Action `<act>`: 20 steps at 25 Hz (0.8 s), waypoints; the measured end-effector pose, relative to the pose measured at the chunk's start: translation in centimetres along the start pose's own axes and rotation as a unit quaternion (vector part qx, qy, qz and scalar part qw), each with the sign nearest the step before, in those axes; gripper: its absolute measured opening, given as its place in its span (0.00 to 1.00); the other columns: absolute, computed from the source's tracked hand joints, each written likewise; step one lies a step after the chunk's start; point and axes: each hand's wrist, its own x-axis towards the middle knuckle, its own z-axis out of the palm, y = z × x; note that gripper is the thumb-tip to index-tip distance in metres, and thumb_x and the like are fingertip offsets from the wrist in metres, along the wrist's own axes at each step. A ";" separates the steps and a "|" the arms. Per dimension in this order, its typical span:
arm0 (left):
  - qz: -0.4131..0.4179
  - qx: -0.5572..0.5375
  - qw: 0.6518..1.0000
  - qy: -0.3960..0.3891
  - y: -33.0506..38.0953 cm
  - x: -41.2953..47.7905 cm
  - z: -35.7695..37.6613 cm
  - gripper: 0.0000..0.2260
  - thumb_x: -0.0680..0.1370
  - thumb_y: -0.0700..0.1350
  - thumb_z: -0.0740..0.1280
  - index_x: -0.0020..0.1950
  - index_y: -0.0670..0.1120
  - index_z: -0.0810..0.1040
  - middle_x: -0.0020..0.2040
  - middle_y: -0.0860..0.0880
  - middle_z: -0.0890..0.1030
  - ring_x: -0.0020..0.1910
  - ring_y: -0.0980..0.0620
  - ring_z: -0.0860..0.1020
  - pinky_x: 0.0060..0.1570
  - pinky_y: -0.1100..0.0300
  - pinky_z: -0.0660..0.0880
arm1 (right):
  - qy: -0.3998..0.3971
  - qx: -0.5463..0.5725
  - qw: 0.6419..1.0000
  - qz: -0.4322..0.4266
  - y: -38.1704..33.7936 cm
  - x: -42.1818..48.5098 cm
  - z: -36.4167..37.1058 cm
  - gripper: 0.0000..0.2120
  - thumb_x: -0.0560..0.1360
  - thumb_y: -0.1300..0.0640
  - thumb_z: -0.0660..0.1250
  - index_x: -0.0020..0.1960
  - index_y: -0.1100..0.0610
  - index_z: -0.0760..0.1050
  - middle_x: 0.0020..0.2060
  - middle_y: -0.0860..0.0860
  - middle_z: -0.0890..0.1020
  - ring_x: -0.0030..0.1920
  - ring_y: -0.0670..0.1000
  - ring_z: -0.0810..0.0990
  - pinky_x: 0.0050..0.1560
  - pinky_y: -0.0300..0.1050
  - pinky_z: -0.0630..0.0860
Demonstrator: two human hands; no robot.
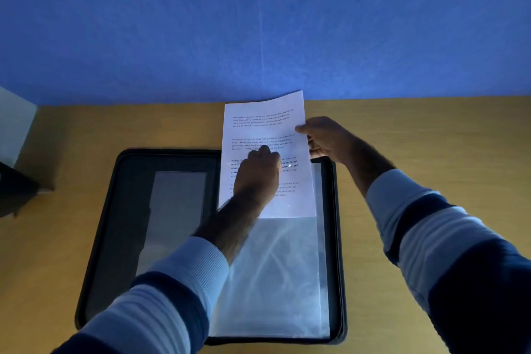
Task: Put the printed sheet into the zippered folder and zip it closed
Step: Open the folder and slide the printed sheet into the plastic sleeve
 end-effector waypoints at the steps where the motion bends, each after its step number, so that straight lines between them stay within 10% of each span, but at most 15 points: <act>1: 0.004 -0.013 1.000 -0.006 0.1 -0.1 -0.1 0.06 0.80 0.38 0.62 0.51 0.44 0.78 0.51 0.43 0.77 0.48 0.42 0.76 0.44 0.47 0.77 | 0.027 0.020 0.999 -0.018 -0.5 0.3 0.1 0.07 0.81 0.58 0.65 0.54 0.62 0.78 0.44 0.56 0.86 0.40 0.53 0.85 0.39 0.44 0.81; 5: -0.013 -0.080 0.996 -0.020 -0.1 0.0 0.1 0.07 0.79 0.36 0.59 0.49 0.46 0.74 0.48 0.45 0.79 0.48 0.43 0.78 0.42 0.51 0.75 | 0.100 0.028 0.993 -0.058 -2.7 1.2 0.3 0.10 0.78 0.67 0.63 0.57 0.58 0.76 0.44 0.55 0.85 0.36 0.49 0.84 0.28 0.38 0.77; 11: -0.033 -0.104 0.994 -0.017 -0.4 0.7 0.3 0.10 0.81 0.37 0.60 0.56 0.43 0.79 0.55 0.44 0.78 0.55 0.45 0.77 0.54 0.50 0.76 | 0.071 -0.052 0.994 -0.059 -2.6 0.8 0.1 0.09 0.76 0.73 0.62 0.54 0.68 0.76 0.49 0.59 0.85 0.42 0.54 0.86 0.38 0.48 0.84; 20: -0.041 -0.085 0.994 -0.050 0.3 0.6 -0.4 0.11 0.80 0.39 0.60 0.59 0.45 0.77 0.59 0.45 0.81 0.59 0.44 0.78 0.56 0.50 0.77 | -0.047 -0.123 0.991 -0.012 1.1 -3.0 -0.7 0.16 0.77 0.65 0.69 0.63 0.54 0.75 0.49 0.55 0.86 0.46 0.55 0.87 0.45 0.49 0.85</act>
